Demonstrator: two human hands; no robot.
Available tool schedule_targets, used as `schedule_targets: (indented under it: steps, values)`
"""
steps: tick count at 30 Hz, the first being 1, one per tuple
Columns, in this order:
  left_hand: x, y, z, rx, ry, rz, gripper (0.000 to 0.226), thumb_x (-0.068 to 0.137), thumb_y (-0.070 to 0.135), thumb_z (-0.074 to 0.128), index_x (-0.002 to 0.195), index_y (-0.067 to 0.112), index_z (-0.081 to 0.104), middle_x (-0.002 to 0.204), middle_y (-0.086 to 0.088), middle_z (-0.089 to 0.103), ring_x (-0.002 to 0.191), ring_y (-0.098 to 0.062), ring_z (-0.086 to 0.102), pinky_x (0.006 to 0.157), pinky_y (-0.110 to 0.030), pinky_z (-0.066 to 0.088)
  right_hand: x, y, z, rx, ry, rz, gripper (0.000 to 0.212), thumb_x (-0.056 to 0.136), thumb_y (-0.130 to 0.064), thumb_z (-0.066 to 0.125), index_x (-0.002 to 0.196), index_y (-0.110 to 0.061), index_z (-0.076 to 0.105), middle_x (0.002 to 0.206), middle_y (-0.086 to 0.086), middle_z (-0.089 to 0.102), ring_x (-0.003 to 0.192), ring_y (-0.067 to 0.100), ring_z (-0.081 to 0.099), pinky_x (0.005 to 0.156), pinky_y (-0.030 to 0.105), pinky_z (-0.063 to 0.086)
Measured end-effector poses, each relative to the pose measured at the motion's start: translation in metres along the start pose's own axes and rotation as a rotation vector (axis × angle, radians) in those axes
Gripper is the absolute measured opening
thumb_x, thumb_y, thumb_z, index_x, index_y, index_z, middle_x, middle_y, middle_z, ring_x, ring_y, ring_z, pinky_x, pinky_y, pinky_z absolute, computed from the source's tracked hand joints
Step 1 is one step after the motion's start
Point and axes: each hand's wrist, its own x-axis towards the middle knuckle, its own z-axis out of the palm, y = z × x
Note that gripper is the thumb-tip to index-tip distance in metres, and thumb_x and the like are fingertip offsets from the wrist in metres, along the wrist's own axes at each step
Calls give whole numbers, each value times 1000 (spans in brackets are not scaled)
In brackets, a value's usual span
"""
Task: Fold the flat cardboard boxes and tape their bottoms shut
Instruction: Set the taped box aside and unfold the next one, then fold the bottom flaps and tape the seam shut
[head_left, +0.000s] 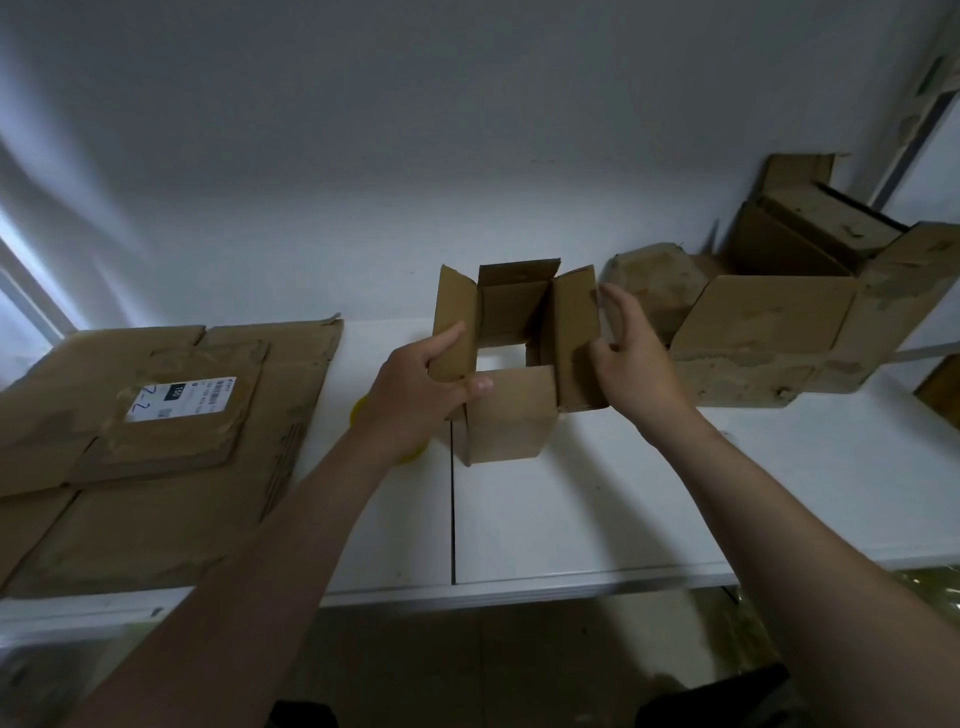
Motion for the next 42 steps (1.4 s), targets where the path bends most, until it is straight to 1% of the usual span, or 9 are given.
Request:
schedule_targets:
  steps: [11,16,20,27,30,32,34,38,42]
  values:
    - [-23,14,13,188,99,67,71,86,25,79,147,41,47,143,2,57,126,-16,57,99,-22,42,-8,-20,-11,-263,-57,-148,97,90,-14,59,155,-55,0,69,1,57,54,24,57,52,36,51]
    - [-28,13,14,156,168,32,65,85,25,80,142,41,53,124,-1,71,85,-12,67,83,-19,48,-6,-20,-3,-451,-53,-212,69,90,-19,55,149,-50,37,83,1,67,69,25,59,71,38,54]
    - [-26,7,19,346,278,74,64,87,28,79,144,37,51,123,2,71,104,-16,68,94,-25,47,-11,-25,6,-558,-81,-266,60,92,-19,51,147,-43,46,66,-5,51,75,29,56,67,36,46]
    - [-17,5,26,424,319,175,68,85,24,81,146,28,51,118,-2,73,102,-23,70,95,-41,56,-27,-30,28,-549,64,-328,89,93,-6,46,159,-10,-15,57,-1,46,44,17,40,43,29,18]
    - [-15,5,24,424,298,156,70,85,25,81,148,29,48,121,-3,72,105,-25,69,96,-42,55,-26,-25,32,-445,18,-298,81,100,-16,45,160,-14,-10,72,3,56,56,26,53,49,32,27]
    - [-14,4,22,407,284,145,71,86,26,80,148,27,47,125,-3,70,109,-26,68,98,-43,54,-25,-24,33,-389,-43,-302,78,104,-28,45,160,-26,-9,119,12,64,83,36,63,63,37,41]
    - [-14,4,21,396,276,139,71,86,26,80,149,26,46,128,-3,69,111,-26,67,99,-43,54,-24,-23,34,-320,-125,-304,77,105,-35,44,158,-40,-12,159,3,37,112,39,61,83,44,49]
    - [-14,2,20,401,286,121,70,86,30,79,149,26,47,131,-1,67,115,-24,66,102,-40,52,-21,-21,37,-265,-233,-294,80,105,-35,43,152,-51,-20,170,1,4,145,38,34,107,55,41]
    - [-15,5,22,395,264,158,65,88,31,77,148,29,50,127,-1,70,114,-23,65,99,-38,52,-20,-17,43,-402,-336,-167,70,107,-43,35,157,-42,-14,165,16,-23,121,51,54,94,42,42]
